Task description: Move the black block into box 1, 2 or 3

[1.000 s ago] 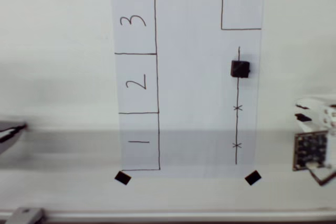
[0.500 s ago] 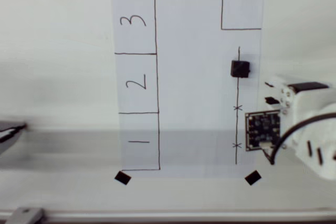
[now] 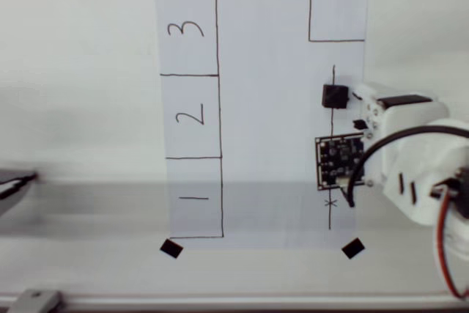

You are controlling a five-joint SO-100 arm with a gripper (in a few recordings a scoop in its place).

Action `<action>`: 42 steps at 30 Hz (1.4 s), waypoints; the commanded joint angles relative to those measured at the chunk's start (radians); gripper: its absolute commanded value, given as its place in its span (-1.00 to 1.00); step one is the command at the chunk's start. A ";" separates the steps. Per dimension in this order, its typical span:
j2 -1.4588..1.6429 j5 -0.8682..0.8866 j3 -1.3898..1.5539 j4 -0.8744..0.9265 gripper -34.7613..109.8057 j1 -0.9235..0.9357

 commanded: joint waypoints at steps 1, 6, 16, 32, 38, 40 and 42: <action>0.005 -0.017 -0.058 -0.023 -0.30 0.021; -0.012 -0.034 -0.052 -0.046 -0.29 0.031; -0.044 -0.044 -0.054 -0.081 -0.19 0.040; -0.098 -0.020 -0.026 -0.144 -0.16 -0.003; -0.106 -0.017 0.006 -0.196 -0.14 -0.014; -0.106 -0.014 0.023 -0.222 -0.14 -0.017; -0.107 -0.014 0.035 -0.239 -0.14 -0.020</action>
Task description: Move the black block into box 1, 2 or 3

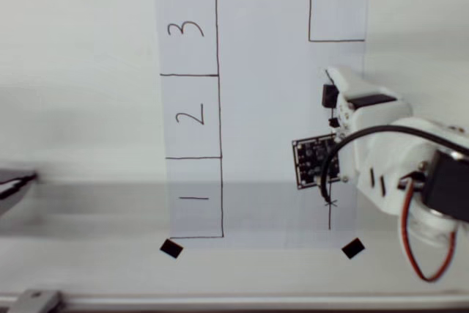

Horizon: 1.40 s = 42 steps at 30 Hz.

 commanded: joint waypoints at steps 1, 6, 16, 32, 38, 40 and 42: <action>0.015 -0.002 0.021 -0.031 -0.14 0.002; 0.015 -0.015 0.043 -0.032 -0.13 0.003; 0.015 -0.021 0.083 -0.048 -0.13 -0.002; -0.014 -0.026 0.098 -0.091 -0.14 0.005; -0.020 -0.028 0.098 -0.101 -0.14 0.006; -0.020 -0.028 0.098 -0.103 -0.14 0.006; -0.020 -0.026 0.098 -0.103 -0.16 0.006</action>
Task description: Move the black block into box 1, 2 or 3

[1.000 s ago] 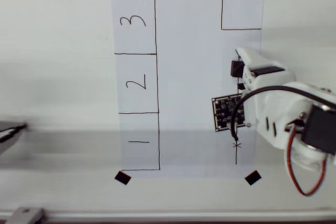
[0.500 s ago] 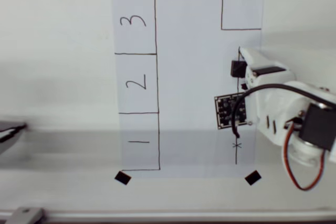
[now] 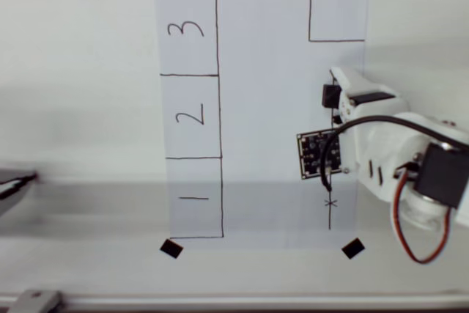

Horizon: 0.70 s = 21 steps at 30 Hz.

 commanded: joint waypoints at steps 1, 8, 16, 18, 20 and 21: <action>0.014 -0.021 0.000 -0.005 -0.23 0.009; 0.014 0.031 -0.002 -0.031 -0.52 0.000; 0.048 0.074 -0.046 -0.028 -0.52 -0.014; 0.054 0.094 -0.072 -0.028 -0.52 -0.020; 0.055 0.114 -0.097 -0.026 -0.52 -0.025; 0.055 0.126 -0.112 -0.026 -0.52 -0.028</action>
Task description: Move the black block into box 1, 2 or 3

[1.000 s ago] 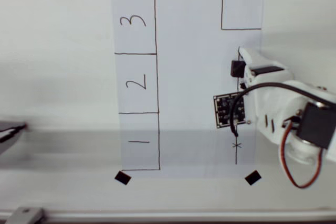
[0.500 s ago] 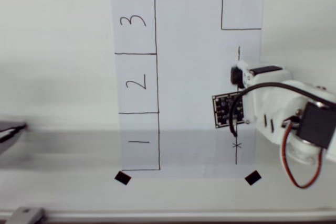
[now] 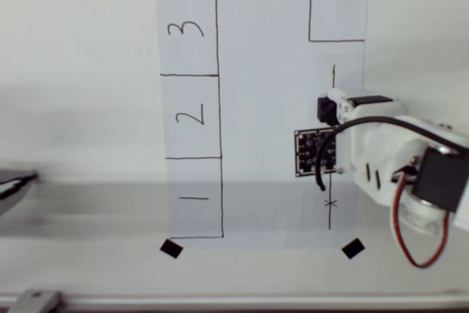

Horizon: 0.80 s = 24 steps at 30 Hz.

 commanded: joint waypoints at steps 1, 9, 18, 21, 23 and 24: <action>0.055 0.032 -0.114 0.006 -0.52 -0.011; -0.034 0.137 -0.330 0.005 -0.52 -0.009; -0.222 0.216 -0.635 0.003 -0.52 0.029; -0.295 0.238 -0.747 0.003 -0.52 0.049; -0.334 0.244 -0.804 0.002 -0.52 0.061; -0.354 0.247 -0.833 0.002 -0.52 0.067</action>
